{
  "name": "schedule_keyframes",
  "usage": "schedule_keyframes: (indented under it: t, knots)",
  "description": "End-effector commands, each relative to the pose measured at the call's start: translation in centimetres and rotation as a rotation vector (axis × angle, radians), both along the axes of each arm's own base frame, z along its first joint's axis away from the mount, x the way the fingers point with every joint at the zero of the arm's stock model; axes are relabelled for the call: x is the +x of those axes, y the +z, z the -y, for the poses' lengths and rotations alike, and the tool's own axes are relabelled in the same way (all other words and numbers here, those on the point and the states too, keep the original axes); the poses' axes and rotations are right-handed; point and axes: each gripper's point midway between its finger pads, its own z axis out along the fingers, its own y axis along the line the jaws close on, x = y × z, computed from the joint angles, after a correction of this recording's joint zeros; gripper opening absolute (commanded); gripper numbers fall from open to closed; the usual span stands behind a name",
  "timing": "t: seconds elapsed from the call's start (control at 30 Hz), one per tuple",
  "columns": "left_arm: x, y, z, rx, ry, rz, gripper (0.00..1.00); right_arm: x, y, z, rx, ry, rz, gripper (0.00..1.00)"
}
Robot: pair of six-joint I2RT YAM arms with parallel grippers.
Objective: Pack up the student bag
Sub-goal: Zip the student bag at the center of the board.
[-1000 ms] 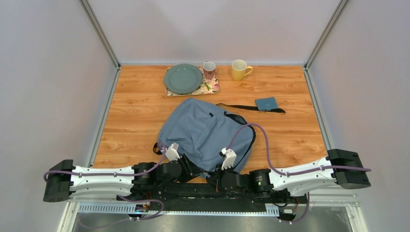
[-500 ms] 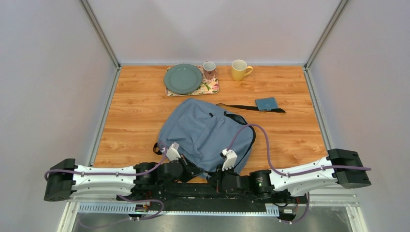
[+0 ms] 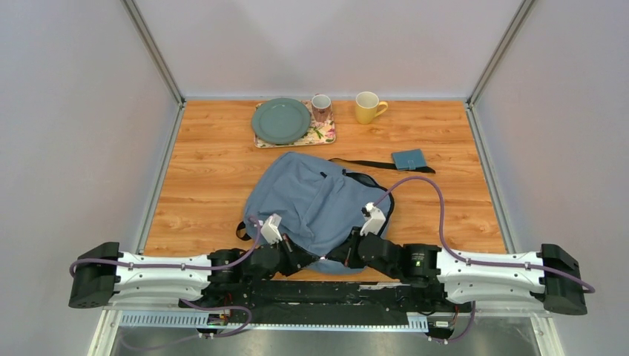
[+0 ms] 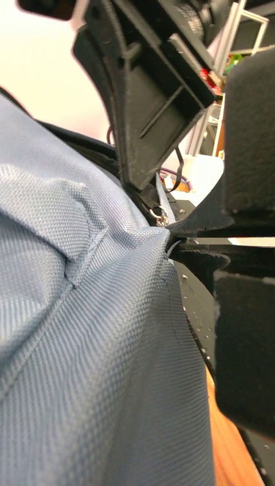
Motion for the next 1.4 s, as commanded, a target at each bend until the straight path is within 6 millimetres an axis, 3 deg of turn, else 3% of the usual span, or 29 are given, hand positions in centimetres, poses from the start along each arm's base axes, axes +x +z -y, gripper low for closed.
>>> schedule_keyframes:
  t: [0.0,0.03,0.27,0.4,0.53,0.87,0.9,0.97,1.07,1.1,1.13,1.17,1.37]
  knots:
    - [-1.3,-4.4,-2.0,0.169,-0.141,0.101,0.0,3.0,-0.1,2.3,-0.085,-0.076,0.05,0.0]
    - [-1.4,-4.4,-2.0,0.164,-0.147,0.111,0.0,3.3,0.5,2.2,-0.085,-0.077,0.062,0.0]
    - [-1.7,-5.0,-2.8,0.274,-0.27,0.262,0.0,4.0,-0.5,3.1,-0.214,-0.093,0.08,0.0]
    - [-1.5,-5.3,-3.6,0.269,-0.245,0.268,0.0,3.2,-0.1,3.3,-0.21,-0.064,0.062,0.0]
    - [-0.5,-4.8,-4.3,0.26,-0.173,0.271,0.0,1.9,1.1,3.1,-0.15,0.001,0.044,0.0]
    - [3.0,-3.5,-9.1,0.409,0.01,0.301,0.0,-1.1,0.6,2.0,-0.166,0.139,0.005,0.0]
    - [3.8,-2.4,-9.6,0.409,0.049,0.304,0.0,-1.2,0.6,1.9,-0.166,0.144,0.006,0.0]
    - [4.3,-2.3,-11.0,0.472,0.06,0.304,0.16,-1.6,0.6,1.4,-0.161,0.155,0.005,0.0]
    - [5.5,-0.6,-11.9,0.494,0.079,0.31,0.56,-1.9,1.0,0.4,-0.143,0.168,0.007,0.0]
    - [5.8,0.6,-11.7,0.481,0.074,0.316,0.76,-1.9,1.2,0.1,-0.138,0.168,0.009,0.0]
    - [6.0,1.1,-11.6,0.479,0.061,0.306,0.82,-2.0,1.0,-0.2,-0.144,0.169,0.008,0.0]
    - [6.1,2.2,-11.3,0.464,0.054,0.304,0.85,-2.0,1.6,-0.8,-0.125,0.172,0.016,0.0]
    - [3.5,2.0,-8.6,0.423,-0.098,0.146,0.85,-1.3,2.4,-1.8,-0.129,0.139,0.046,0.0]
